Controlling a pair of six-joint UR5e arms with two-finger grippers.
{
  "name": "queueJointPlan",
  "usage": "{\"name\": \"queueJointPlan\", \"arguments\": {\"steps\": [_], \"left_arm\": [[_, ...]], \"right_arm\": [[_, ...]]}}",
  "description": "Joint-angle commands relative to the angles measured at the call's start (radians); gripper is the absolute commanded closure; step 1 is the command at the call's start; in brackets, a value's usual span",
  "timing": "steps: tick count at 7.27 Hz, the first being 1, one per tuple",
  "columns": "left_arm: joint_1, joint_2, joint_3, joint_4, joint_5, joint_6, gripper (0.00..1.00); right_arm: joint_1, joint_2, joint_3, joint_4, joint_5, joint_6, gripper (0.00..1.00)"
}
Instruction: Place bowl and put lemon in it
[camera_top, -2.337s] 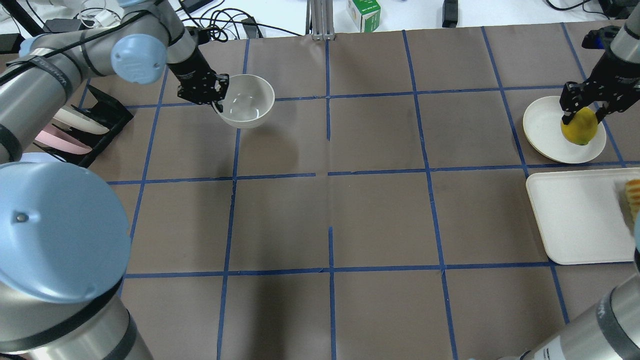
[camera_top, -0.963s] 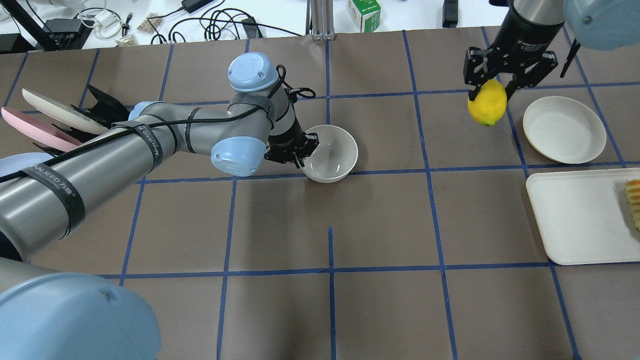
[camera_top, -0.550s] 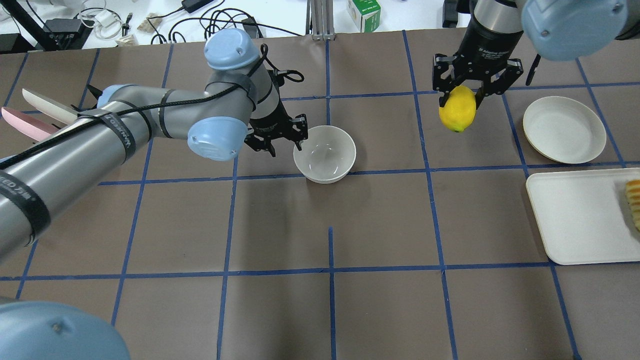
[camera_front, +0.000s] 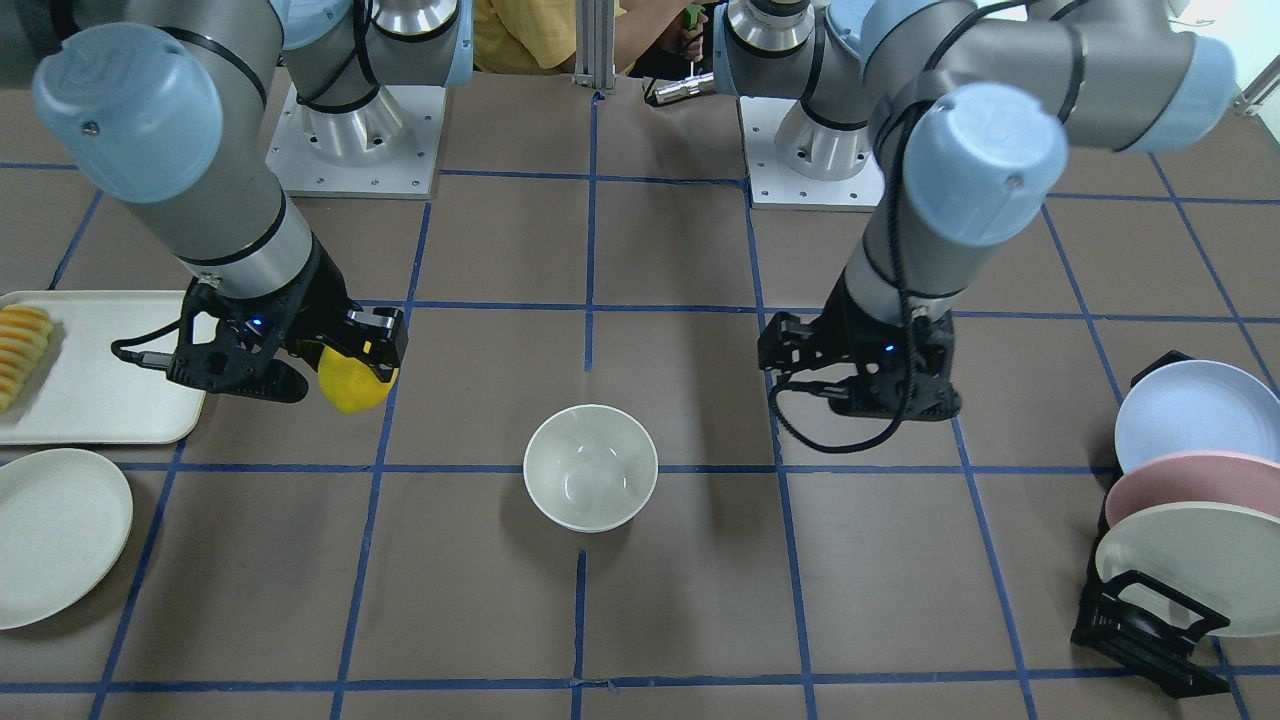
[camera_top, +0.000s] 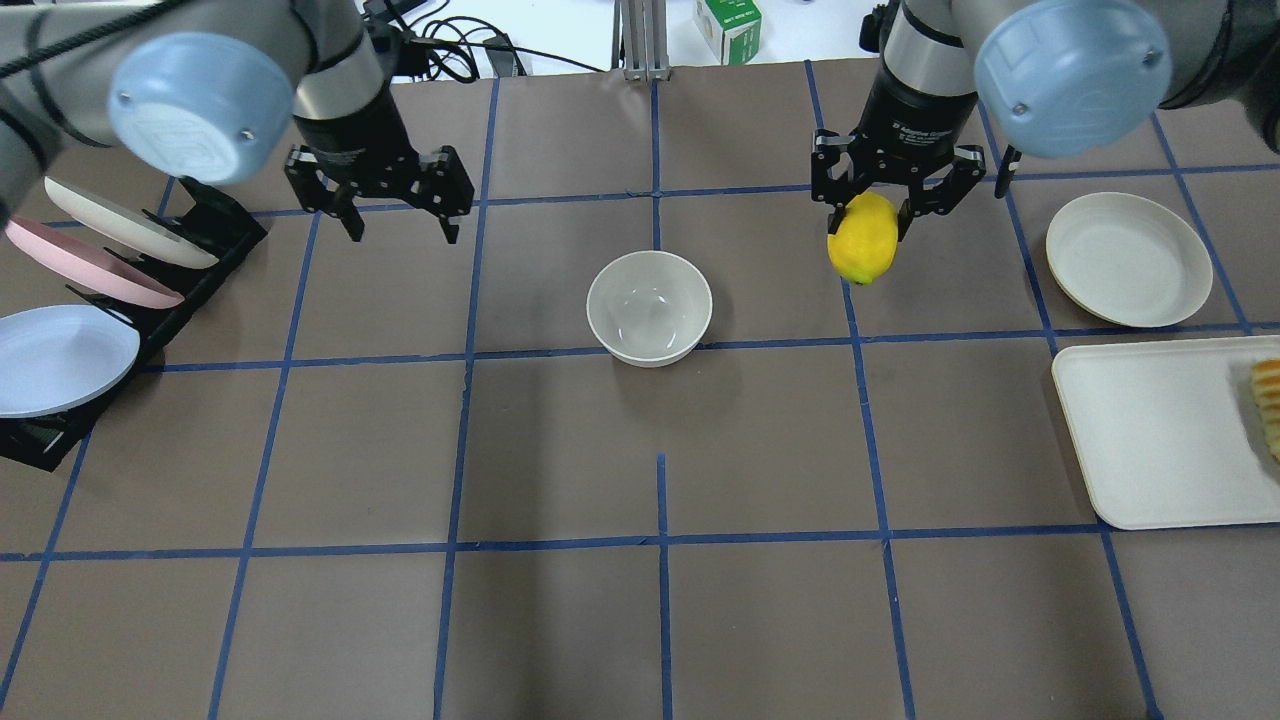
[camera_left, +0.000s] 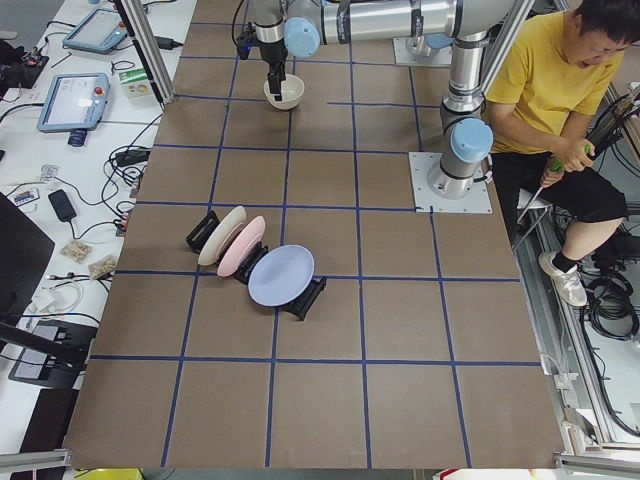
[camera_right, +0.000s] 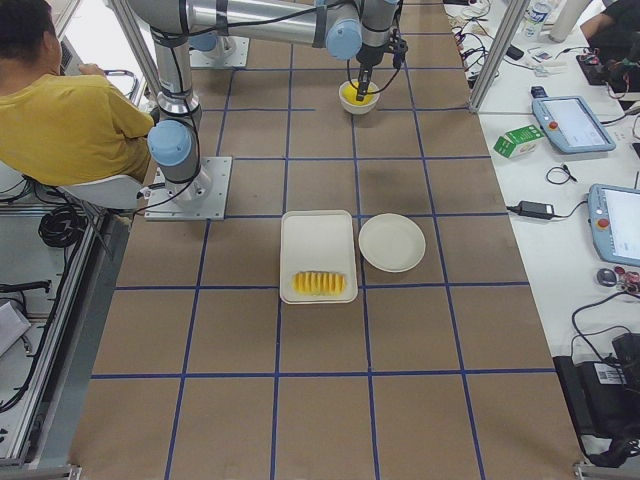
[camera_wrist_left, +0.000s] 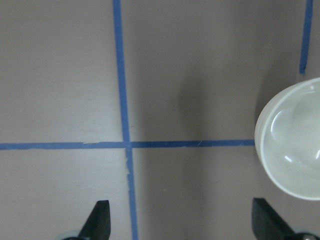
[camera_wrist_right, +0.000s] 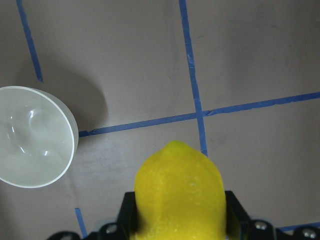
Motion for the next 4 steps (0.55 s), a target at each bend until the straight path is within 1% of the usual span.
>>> {"name": "queueJointPlan", "arguments": {"steps": [1, 2, 3, 4], "left_arm": [[0.087, 0.111, 0.029, -0.097, 0.008, 0.099, 0.0], [0.078, 0.14, 0.025, -0.117, 0.002, 0.082, 0.0], [0.071, 0.137, 0.011, -0.116, -0.003, 0.063, 0.0], [0.048, 0.121, 0.008, -0.108, -0.006, 0.027, 0.0]], "right_arm": [[0.081, 0.04, 0.012, -0.098, 0.011, 0.155, 1.0], [0.146, 0.075, 0.012, -0.165, 0.009, 0.237, 1.0], [0.19, 0.116, 0.004, -0.202, 0.0, 0.295, 1.0], [0.224, 0.155, -0.006, -0.282, 0.006, 0.328, 1.0]]}}
